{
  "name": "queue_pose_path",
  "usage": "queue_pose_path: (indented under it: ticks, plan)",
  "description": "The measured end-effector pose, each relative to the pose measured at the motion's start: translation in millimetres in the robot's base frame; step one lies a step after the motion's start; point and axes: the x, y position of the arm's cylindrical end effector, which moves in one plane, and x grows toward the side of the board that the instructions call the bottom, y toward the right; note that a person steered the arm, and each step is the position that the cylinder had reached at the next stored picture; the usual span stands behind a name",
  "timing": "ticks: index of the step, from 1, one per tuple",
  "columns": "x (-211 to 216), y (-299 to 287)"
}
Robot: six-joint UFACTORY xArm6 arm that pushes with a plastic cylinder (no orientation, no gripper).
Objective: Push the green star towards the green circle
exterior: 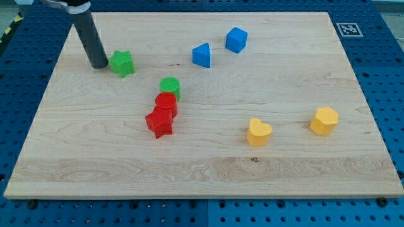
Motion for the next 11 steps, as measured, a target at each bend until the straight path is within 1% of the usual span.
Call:
queue_pose_path:
  ticks: [1,5,7,8,9,11]
  plan:
    - [2.2,20.9]
    - [3.3,34.5]
    - [8.1,55.5]
    - [10.9,84.3]
    - [12.6,96.9]
    - [-18.2,102.2]
